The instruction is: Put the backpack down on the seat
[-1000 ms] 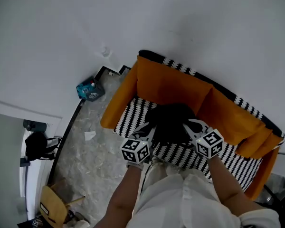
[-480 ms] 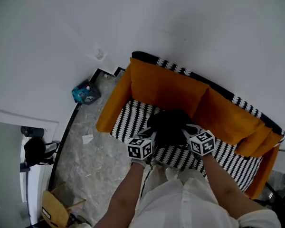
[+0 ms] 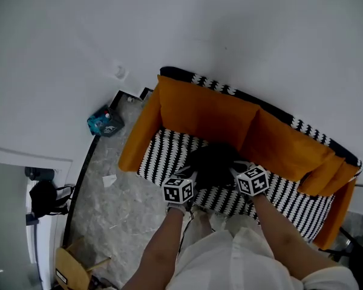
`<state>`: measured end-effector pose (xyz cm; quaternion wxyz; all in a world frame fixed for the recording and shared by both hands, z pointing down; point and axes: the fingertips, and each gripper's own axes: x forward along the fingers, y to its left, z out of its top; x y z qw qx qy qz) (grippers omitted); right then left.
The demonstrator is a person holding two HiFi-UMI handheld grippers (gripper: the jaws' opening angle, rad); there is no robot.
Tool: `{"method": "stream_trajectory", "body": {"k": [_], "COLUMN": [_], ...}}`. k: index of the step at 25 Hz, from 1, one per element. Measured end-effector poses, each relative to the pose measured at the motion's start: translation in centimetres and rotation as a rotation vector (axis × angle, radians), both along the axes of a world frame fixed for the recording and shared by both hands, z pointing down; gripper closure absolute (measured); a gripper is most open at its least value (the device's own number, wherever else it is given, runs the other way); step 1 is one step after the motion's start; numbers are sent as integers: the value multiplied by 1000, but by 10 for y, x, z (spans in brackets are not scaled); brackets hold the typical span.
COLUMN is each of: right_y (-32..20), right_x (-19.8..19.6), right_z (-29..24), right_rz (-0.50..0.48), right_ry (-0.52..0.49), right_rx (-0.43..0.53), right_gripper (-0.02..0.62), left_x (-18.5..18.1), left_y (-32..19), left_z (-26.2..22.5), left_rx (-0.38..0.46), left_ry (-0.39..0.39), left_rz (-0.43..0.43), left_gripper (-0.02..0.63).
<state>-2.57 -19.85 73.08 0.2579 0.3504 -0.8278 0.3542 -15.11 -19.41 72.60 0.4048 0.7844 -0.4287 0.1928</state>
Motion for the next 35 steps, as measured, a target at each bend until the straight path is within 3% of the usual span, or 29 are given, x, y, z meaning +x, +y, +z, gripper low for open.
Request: {"method": "stream_trajectory", "body": {"k": [17, 23, 35], "right_y": [19, 22, 31], "right_x": [0, 0, 9], "right_z": [5, 0, -22], "right_rz": [-26, -56, -72], "right_ry": [52, 74, 110], "right_rx": [-15, -12, 22], "right_gripper": [568, 474, 449], "left_x": [-3, -4, -11], "left_y": [16, 16, 31], "left_z": [7, 1, -15], "left_rx": [-19, -9, 24], "left_ry": [-25, -11, -79], "left_rz": [-26, -33, 10], "left_gripper": [556, 496, 466]}}
